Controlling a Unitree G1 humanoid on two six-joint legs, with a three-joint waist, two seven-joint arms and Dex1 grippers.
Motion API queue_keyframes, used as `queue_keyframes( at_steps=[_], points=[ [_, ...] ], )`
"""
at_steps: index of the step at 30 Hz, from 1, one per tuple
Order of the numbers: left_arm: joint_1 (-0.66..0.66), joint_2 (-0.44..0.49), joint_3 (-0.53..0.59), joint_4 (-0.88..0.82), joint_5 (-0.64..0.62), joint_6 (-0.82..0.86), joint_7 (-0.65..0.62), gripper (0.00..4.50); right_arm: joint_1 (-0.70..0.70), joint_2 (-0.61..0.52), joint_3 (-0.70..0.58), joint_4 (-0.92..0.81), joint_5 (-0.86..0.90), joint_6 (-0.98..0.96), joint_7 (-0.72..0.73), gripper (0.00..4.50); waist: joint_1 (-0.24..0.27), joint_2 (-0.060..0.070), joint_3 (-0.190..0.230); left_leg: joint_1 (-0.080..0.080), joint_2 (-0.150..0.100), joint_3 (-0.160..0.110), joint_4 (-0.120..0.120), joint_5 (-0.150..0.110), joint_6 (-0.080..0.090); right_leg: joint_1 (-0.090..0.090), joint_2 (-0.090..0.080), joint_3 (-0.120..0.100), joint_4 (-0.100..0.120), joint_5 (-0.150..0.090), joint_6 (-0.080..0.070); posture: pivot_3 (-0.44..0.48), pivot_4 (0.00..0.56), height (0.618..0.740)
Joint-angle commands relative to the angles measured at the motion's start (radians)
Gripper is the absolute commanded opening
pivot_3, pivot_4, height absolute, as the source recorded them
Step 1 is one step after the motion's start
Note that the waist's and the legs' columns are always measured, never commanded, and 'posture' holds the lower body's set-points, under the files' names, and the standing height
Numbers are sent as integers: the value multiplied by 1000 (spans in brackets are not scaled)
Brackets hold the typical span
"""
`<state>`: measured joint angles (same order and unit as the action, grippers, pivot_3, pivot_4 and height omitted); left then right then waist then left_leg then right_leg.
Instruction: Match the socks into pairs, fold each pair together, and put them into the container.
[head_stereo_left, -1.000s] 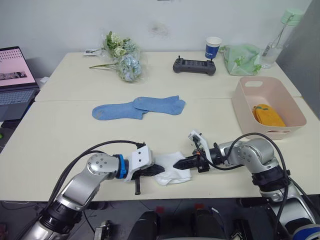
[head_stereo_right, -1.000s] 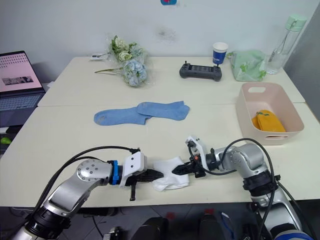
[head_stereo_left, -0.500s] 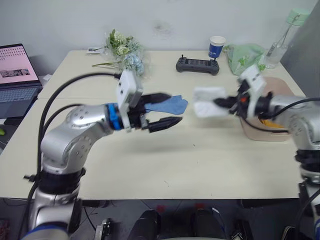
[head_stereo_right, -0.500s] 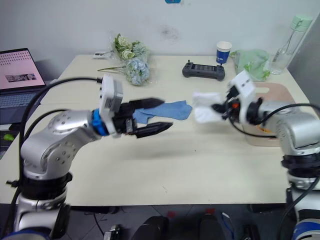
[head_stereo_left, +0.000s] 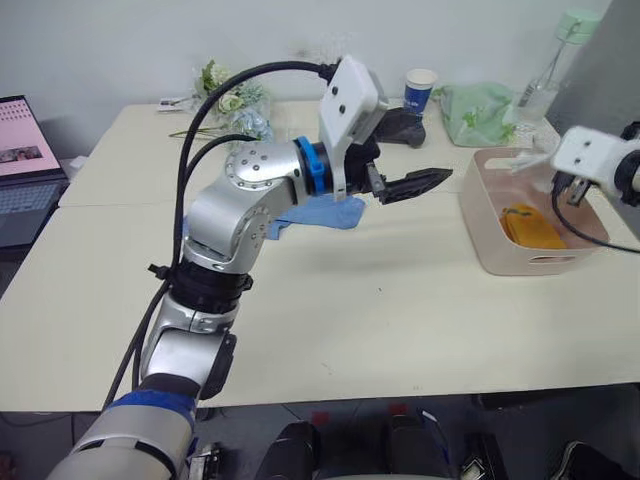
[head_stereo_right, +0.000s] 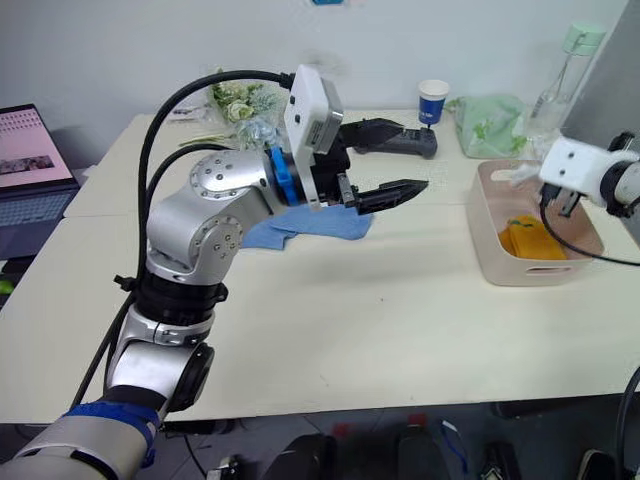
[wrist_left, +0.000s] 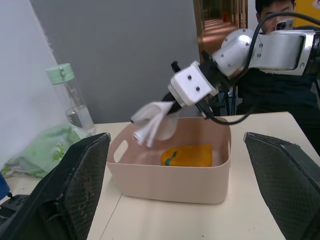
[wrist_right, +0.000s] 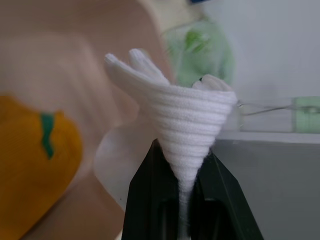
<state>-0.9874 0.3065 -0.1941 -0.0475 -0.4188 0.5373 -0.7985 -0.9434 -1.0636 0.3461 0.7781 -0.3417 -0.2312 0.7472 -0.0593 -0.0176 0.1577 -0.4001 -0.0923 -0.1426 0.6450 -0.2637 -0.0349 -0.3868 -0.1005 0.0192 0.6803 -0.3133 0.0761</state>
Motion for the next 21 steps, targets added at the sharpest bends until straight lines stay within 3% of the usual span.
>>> queue_keyframes(
  at_steps=[1, 5, 13, 18, 21],
  points=[
    [12, -3, -4, -42, 10, -9, -9, 4470, -41, 0, 19, 54, -63, -89, 43, 0, 0, 1, 0, 0, 0, 0, 0, 0, 0, 0, 0, 1, 0, 0, 0, 0, 150, 740],
    [60, 18, -4, -97, -1, 21, -17, 4470, -19, 15, 6, 63, -42, -104, 146, 0, 1, 1, 0, 0, 0, 1, 0, 0, 0, -1, 0, 1, 0, 0, 0, 0, 150, 740],
    [84, 36, 8, -109, 4, 29, -31, 4500, -44, -5, -54, -22, 63, -13, 416, 2571, 7, 1, 0, 0, 0, -3, 1, 0, 0, 0, 0, 1, 0, 0, 0, 0, 150, 740],
    [81, 34, 10, -99, 7, 21, -32, 4500, -136, -5, -132, -112, 161, 211, 581, 4366, 6, 1, 0, 0, 0, -4, 1, 0, 0, 0, 0, 1, 0, 0, 0, 0, 150, 740],
    [83, 33, 8, -101, 7, 19, -33, 4500, -193, 0, -149, -105, 149, 247, 558, 4479, 9, 2, 1, 0, 0, -6, 1, 0, 0, 0, 0, 1, 0, 0, 0, 0, 150, 740]
  ],
)
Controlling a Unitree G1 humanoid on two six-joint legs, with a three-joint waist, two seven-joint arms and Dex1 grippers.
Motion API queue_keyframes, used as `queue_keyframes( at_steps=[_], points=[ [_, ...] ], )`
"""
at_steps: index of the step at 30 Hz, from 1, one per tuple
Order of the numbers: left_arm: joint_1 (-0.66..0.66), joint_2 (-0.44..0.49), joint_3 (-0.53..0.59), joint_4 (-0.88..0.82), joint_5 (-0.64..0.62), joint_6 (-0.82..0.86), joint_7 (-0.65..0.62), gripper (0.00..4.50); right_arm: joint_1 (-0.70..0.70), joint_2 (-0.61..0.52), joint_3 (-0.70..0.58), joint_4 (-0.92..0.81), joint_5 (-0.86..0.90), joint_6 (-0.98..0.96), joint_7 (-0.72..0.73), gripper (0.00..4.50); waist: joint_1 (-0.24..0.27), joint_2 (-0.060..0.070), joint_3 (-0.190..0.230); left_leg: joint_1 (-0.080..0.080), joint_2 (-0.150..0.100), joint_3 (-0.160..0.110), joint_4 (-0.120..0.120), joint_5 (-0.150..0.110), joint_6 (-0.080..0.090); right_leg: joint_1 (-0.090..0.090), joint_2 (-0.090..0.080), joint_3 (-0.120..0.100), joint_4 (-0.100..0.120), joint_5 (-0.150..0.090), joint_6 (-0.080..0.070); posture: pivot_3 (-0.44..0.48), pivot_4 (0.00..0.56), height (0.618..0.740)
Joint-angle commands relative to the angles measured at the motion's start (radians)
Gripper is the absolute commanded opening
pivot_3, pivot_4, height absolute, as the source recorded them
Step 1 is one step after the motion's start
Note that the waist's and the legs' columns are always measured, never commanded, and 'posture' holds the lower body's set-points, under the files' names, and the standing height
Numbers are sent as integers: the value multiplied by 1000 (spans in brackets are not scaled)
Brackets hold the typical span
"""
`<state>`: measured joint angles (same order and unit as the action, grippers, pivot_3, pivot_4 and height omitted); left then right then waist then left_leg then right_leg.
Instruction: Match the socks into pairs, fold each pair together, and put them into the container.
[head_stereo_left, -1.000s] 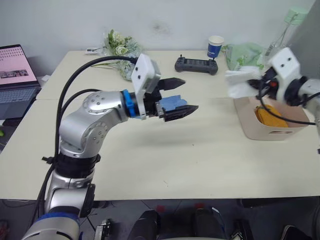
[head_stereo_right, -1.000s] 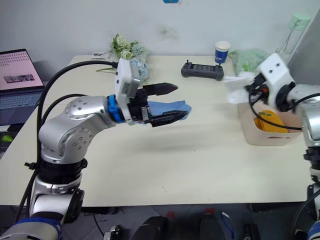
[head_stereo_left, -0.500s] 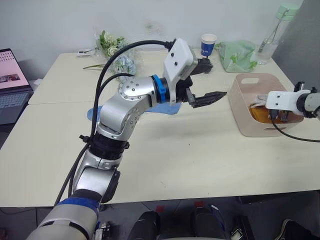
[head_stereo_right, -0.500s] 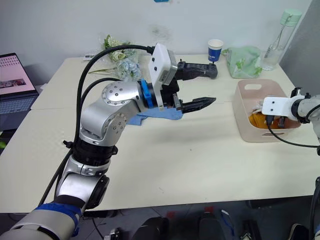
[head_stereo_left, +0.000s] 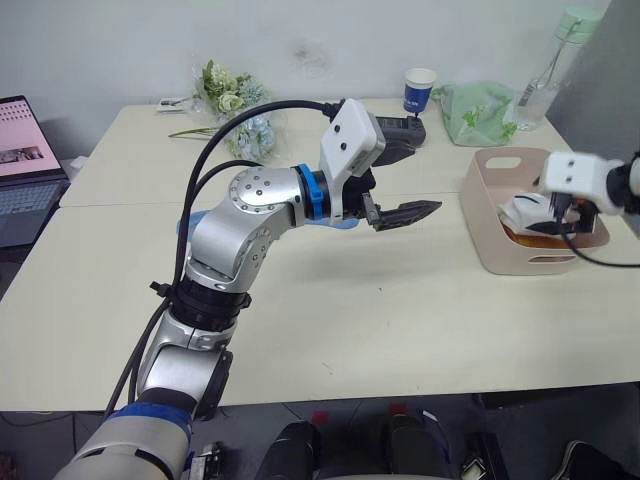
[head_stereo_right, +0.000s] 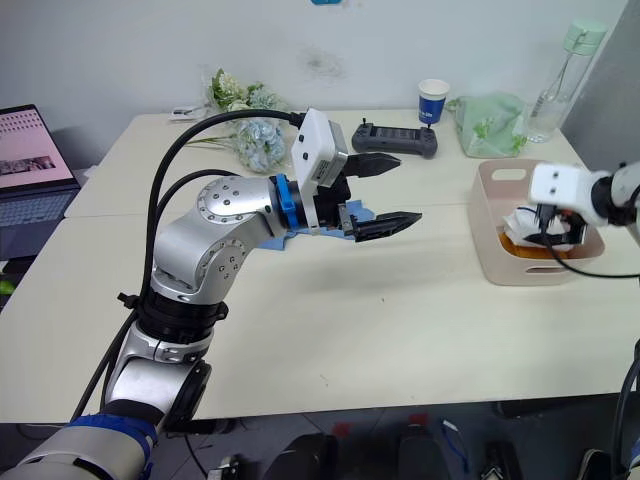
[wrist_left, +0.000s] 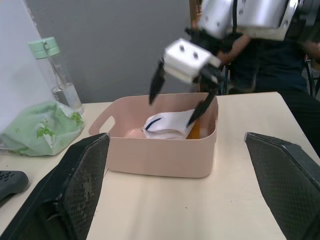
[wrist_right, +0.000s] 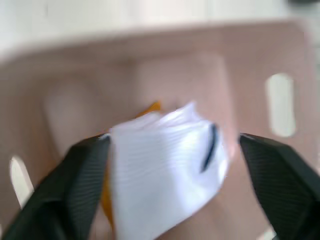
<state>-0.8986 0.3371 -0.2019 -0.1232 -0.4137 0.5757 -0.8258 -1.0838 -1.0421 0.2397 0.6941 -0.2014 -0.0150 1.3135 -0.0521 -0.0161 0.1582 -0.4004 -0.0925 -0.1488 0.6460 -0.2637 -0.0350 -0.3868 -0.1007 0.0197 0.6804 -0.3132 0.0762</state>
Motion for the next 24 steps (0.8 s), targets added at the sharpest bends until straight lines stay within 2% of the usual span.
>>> queue_keyframes(
  at_steps=[1, 2, 5, 9, 16, 24],
  points=[
    [-8, -1, 14, -23, 3, -21, -5, 4500, -76, -16, -41, 8, -15, 15, -52, 4479, 4, 0, 0, 0, 0, -1, 0, 0, 0, 0, 0, -1, 0, 0, 0, 0, 150, 740],
    [-8, -4, 12, -21, 5, -23, -4, 4500, -91, -11, -39, 32, -35, 3, -87, 4479, 6, 0, 0, 0, 0, -1, 0, 0, 0, 0, 0, -1, 0, 0, 0, 0, 150, 740],
    [-13, -13, 8, -19, 8, -27, -1, 4500, -94, 4, -11, 127, -107, -92, -227, 3829, 15, 0, 0, 0, -1, -1, 0, 0, 0, 0, 0, -1, 0, 0, 0, 0, 150, 740],
    [-18, -17, 5, -24, 10, -23, 2, 4500, -82, 31, 25, 222, -180, -176, -353, 2475, 17, 0, 0, 0, -1, 0, 0, 0, 0, 0, -1, 0, 0, 0, 0, 0, 150, 740],
    [-9, -4, 4, -55, 6, -1, 4, 4500, -30, 92, 58, 329, -222, -222, -407, 29, 16, 0, 0, 0, 0, 1, 0, 0, 0, -1, -1, 1, 1, 0, 0, 0, 150, 740],
    [-2, 1, 3, -67, 8, 13, 5, 4500, 22, 159, 78, 439, -249, -217, -447, 29, 10, 0, 0, 0, 0, 1, 0, 0, 0, 0, 0, 0, 1, 0, 0, 0, 150, 740]
  ],
)
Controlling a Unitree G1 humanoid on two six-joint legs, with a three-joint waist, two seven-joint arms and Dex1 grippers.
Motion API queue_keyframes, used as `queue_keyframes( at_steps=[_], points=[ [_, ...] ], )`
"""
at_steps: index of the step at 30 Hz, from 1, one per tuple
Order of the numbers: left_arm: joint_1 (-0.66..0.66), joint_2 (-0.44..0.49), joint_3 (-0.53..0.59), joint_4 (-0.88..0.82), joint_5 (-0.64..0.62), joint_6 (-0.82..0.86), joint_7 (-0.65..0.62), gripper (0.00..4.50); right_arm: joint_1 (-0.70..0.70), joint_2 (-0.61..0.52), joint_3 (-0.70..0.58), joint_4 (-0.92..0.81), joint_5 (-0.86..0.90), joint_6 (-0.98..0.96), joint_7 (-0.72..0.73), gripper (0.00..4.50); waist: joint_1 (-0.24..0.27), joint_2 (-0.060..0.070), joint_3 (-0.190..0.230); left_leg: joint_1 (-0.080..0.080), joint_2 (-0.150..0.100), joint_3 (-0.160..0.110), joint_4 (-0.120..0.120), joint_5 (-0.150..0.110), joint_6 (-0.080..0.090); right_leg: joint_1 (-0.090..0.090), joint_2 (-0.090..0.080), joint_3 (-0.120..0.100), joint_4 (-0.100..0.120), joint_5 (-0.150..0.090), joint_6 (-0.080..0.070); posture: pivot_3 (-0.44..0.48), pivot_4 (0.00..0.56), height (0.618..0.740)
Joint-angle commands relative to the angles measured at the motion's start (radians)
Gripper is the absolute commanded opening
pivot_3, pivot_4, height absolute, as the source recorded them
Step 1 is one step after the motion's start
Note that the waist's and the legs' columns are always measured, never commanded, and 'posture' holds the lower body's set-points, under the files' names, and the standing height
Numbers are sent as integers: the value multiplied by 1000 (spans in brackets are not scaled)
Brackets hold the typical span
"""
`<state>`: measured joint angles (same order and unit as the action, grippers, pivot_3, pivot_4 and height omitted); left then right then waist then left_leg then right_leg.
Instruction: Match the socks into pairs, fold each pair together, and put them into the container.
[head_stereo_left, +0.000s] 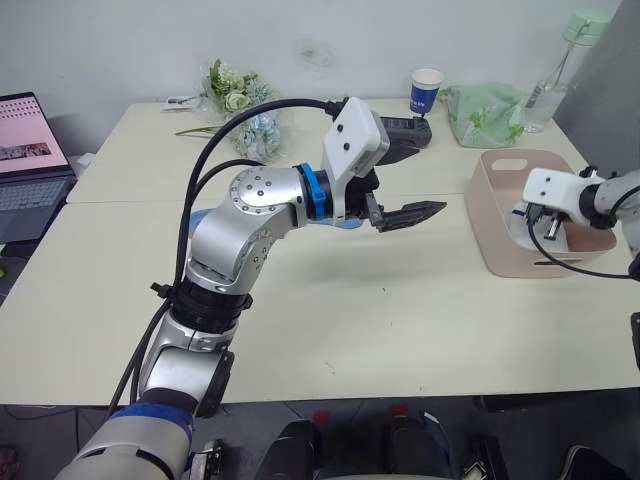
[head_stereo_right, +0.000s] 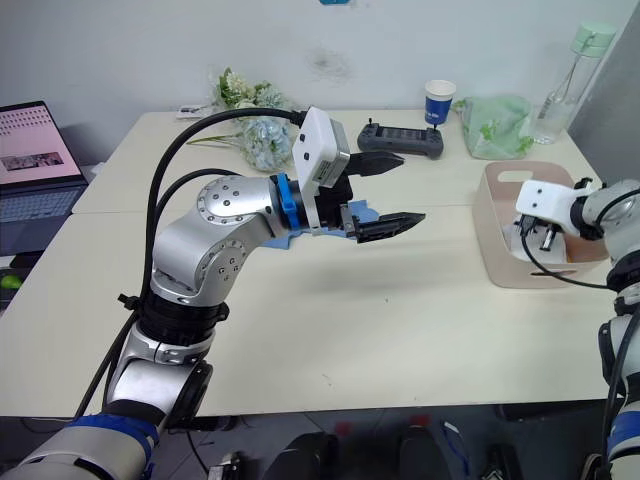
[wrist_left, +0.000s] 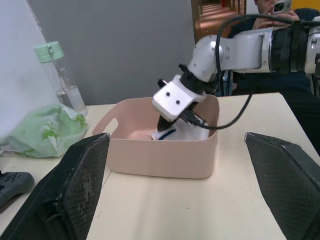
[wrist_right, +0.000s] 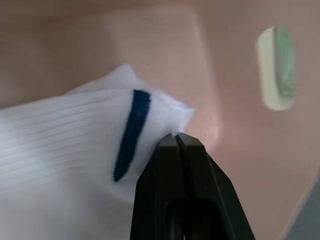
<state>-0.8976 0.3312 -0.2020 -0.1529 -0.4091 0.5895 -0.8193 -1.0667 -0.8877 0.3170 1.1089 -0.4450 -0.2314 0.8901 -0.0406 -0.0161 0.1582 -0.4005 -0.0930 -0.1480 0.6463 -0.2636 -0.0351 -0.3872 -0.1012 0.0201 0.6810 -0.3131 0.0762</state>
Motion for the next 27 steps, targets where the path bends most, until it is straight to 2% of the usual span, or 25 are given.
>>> queue_keyframes(
  at_steps=[1, 8, 14, 17, 20, 22, 24, 27],
  points=[
    [-2, 6, 1, -35, 6, -1, -2, 4500, 7, 12, 2, 37, -9, 4, -34, 29, -1, 0, 0, 0, 0, 0, 0, 0, 0, 0, 0, 0, 0, 0, 0, 0, 150, 740],
    [15, 9, -15, -34, 24, -7, -7, 4500, -24, -5, 13, 25, -41, -27, -107, 29, -7, 0, 0, 0, 0, -1, 0, 0, 0, 1, 0, -1, 0, 0, 0, 0, 150, 740],
    [64, 56, 16, -49, 29, -36, -26, 4500, -94, -30, -58, -79, 20, -53, -126, 29, -15, 0, 0, 0, 0, -1, 0, 0, 0, 0, 0, 0, 0, 0, 0, 0, 150, 740],
    [125, 96, 66, -71, 24, -26, 3, 4500, -75, 16, -160, -197, 152, 5, -85, 624, -26, 0, 0, 0, 1, 0, -1, 0, 0, -1, 1, 0, 0, 0, 0, 0, 150, 740],
    [219, 145, 125, -107, 34, -12, 51, 4500, 15, 96, -261, -425, 315, 148, -44, 1655, -37, 0, 0, 1, 2, -1, -1, 0, 0, 0, 2, 0, 1, 0, 0, 0, 150, 740],
    [296, 169, 170, -140, 36, -5, 91, 4500, 110, 152, -293, -623, 383, 239, -49, 2436, -37, 0, -1, 1, 2, -4, 0, 0, 0, 0, 2, -1, 1, 0, 0, 0, 150, 740],
    [415, 183, 220, -181, 67, -35, 151, 4500, 251, 253, -316, -868, 471, 379, -95, 3068, -35, 1, -1, 0, 2, -6, 0, 0, 0, 1, 2, -3, 0, 0, 0, 0, 150, 740],
    [547, 158, 275, -228, 62, -57, 214, 4500, 410, 355, -322, -1087, 511, 505, -168, 4140, -27, 1, -1, 0, 1, -8, 0, 0, 0, 0, 1, -3, 1, 0, 0, 0, 150, 740]
  ],
)
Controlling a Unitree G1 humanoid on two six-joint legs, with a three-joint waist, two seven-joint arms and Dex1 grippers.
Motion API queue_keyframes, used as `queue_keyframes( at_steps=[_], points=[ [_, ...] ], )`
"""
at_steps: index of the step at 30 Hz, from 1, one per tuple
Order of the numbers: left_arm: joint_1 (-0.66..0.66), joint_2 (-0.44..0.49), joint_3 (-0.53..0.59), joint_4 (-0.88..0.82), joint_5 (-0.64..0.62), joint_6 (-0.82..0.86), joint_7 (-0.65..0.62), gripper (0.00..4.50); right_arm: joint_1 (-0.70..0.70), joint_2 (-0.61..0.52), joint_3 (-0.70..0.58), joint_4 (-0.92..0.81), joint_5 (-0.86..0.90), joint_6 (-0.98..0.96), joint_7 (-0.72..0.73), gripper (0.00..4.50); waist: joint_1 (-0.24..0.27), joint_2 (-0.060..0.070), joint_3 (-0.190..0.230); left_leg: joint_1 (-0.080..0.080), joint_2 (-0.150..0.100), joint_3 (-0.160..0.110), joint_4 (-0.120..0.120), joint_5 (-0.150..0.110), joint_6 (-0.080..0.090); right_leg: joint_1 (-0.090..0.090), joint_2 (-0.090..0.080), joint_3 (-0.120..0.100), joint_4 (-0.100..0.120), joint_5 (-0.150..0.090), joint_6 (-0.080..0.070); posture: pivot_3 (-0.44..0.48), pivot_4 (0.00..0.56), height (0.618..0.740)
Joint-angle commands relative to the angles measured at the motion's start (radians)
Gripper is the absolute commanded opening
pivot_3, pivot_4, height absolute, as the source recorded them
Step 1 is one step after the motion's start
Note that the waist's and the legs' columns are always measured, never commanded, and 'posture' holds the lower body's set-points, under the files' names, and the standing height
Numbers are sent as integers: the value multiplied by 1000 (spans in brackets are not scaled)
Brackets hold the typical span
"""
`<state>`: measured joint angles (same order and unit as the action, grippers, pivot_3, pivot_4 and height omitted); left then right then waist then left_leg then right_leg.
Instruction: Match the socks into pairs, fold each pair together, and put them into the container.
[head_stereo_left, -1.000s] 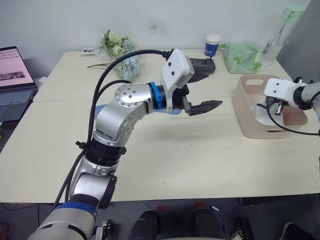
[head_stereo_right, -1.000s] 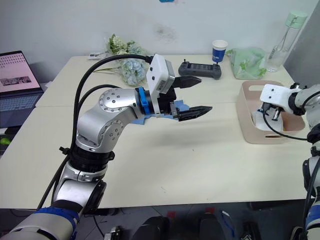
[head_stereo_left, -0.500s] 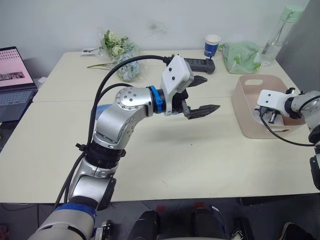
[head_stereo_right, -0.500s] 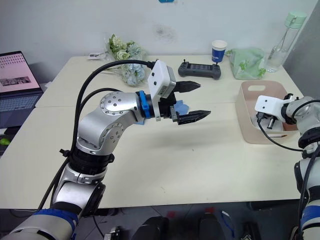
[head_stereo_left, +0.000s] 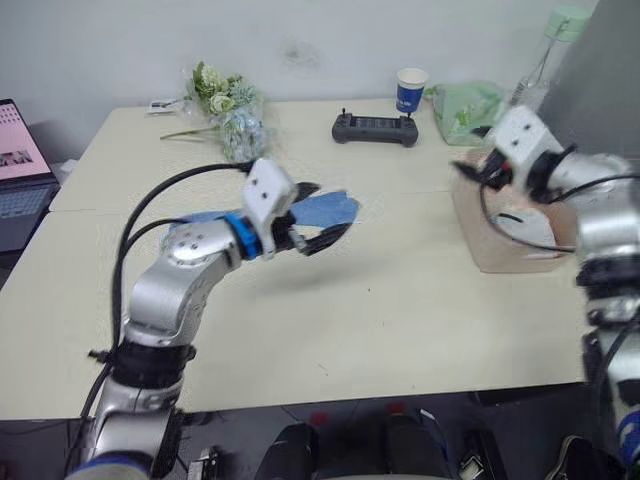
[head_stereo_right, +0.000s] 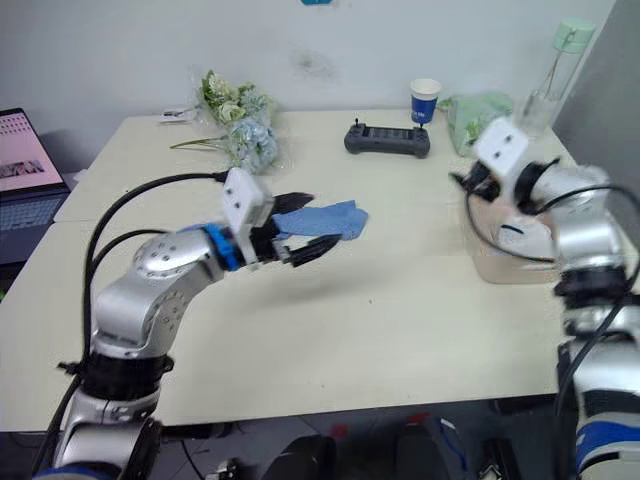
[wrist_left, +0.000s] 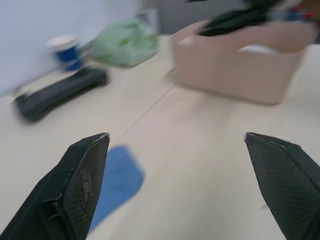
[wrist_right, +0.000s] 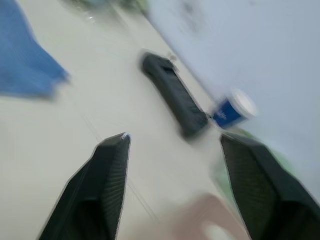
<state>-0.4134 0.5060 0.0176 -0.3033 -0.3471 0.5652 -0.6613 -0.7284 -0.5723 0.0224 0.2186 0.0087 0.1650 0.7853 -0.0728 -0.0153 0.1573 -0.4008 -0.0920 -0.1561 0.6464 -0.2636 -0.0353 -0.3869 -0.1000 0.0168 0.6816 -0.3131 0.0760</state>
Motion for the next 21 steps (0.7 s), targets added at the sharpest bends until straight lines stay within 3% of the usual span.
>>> queue_keyframes(
  at_steps=[1, 4, 11, 16, 21],
  points=[
    [122, -31, 64, -102, -5, -33, 75, 4500, 139, 65, -15, -256, 53, 124, -82, 4479, 16, 0, 0, -1, -1, 0, 0, 0, 0, 0, -1, 0, 0, 0, 0, 0, 150, 740],
    [335, -68, 65, -142, 39, -85, 137, 4500, 338, 132, 9, -373, 34, 150, -156, 4479, 37, 0, -1, -1, -3, 0, 3, 0, 0, 1, -2, 0, 0, 0, 0, 0, 150, 740],
    [614, -165, 143, -130, 87, -251, 242, 4500, 623, 180, -12, -502, 5, 157, -290, 4479, 49, 0, -1, 2, -2, 0, 1, 0, 0, 2, -2, 1, 1, 0, 0, 0, 150, 740],
    [685, -206, 178, -136, 87, -299, 286, 4500, 722, 185, -33, -552, 11, 149, -337, 4479, 48, 0, -2, 3, -2, 1, -1, 0, 0, 3, -1, 1, 0, 0, 0, 0, 150, 740],
    [684, -208, 159, -115, 103, -326, 295, 4500, 710, 181, -22, -531, 8, 136, -346, 4479, 46, 0, -2, 4, -1, 1, -1, 0, 0, 3, 0, 1, 0, 0, 0, 0, 150, 740]
  ],
)
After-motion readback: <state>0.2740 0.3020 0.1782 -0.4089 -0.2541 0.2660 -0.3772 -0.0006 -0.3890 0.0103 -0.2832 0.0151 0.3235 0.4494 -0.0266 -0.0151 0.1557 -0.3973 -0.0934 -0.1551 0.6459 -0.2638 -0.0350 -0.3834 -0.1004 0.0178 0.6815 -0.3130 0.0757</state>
